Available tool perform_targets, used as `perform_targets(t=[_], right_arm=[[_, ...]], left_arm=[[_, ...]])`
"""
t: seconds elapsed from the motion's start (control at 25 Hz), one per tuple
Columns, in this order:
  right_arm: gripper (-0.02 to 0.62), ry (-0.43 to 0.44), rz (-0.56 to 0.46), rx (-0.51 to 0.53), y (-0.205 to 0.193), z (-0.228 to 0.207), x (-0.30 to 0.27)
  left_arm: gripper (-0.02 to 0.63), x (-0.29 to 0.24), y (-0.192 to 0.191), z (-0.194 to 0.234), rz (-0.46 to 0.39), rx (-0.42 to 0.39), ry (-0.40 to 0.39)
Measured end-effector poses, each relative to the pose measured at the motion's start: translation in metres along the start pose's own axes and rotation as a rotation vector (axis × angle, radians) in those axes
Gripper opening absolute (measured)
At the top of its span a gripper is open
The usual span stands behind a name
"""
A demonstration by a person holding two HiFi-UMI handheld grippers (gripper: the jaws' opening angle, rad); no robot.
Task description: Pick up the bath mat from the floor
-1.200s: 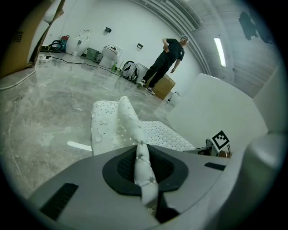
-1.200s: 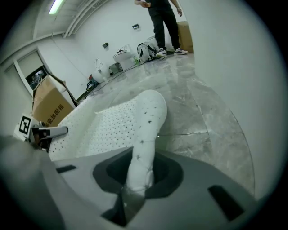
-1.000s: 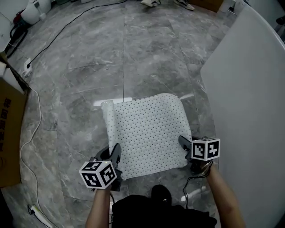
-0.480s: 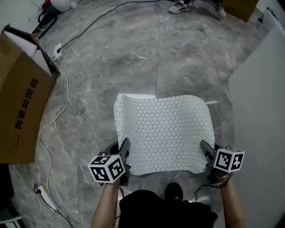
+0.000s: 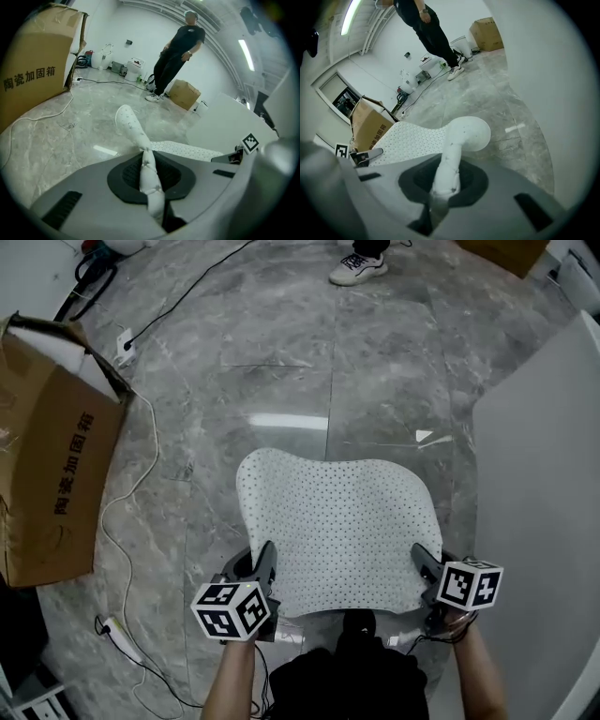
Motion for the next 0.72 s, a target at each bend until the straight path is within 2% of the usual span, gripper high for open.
perform_targets(t=[0.24,0.72], right_arm=[[0.031,0.017,0.029,0.004,0.025,0.061,0.075],[0.031,0.065,0.011,0.038,0.078,0.203,0.238]], left_arm=[[0.023,0.076,0.054,-0.037,0.012,0.025,0.025],[0.023,0.24,0.186,-0.113,-0.023,0.06,0.069]])
Point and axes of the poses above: the fingertips, and each gripper's own axes: x backward along the fingers, z to its left, y out of its top, the point moved 9 cm from there along x, backward along the fingers, and after that the axes turned 7 degrees about -x, right-handed, at the moved point
